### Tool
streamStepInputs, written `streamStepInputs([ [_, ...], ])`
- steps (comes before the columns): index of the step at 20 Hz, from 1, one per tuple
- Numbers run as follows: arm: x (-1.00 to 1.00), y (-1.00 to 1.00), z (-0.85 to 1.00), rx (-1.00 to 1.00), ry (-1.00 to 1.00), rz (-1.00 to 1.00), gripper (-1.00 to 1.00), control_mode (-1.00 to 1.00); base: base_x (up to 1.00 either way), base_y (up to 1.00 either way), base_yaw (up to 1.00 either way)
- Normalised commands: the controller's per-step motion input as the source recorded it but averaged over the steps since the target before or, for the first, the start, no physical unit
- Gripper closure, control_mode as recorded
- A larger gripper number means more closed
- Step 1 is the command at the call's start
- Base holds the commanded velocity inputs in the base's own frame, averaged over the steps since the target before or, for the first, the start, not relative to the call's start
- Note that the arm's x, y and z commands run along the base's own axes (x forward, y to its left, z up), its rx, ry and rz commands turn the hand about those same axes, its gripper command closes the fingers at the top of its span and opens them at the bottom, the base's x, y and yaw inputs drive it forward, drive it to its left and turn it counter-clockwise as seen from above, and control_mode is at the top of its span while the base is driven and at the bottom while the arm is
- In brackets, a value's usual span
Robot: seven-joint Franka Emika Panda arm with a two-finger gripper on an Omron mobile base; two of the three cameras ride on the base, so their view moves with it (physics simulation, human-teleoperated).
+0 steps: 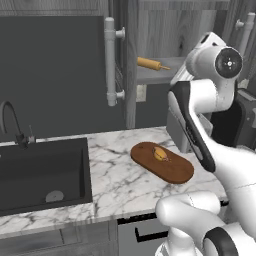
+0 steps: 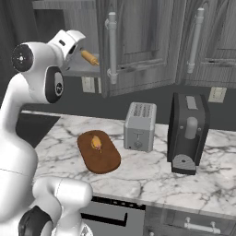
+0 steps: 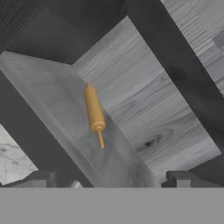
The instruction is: Open the cabinet, retrieve the rolling pin, and place it next to the meat on the cutting board to prepare for tenderizing.
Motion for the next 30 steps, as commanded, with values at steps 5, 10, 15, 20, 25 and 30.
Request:
streamStepInputs([
  [5,0.01,-0.24,-0.04,-0.06,0.01,-0.17,-1.0,-1.0,0.0,0.0,0.0],
  [10,0.0,-0.51,-0.03,-0.01,0.0,-0.15,-1.0,-1.0,0.0,0.0,0.0],
  [15,0.0,-0.53,0.0,0.0,0.01,-0.12,-1.0,-1.0,0.0,0.0,0.0],
  [20,0.0,-0.46,0.0,0.0,0.03,-0.11,-1.0,-1.0,0.0,0.0,0.0],
  [25,-0.08,-0.45,-0.01,0.0,0.01,-0.11,-1.0,-1.0,0.0,0.0,0.0],
  [30,-0.05,-0.49,-0.02,0.0,0.03,-0.11,-1.0,-1.0,0.0,0.0,0.0],
])
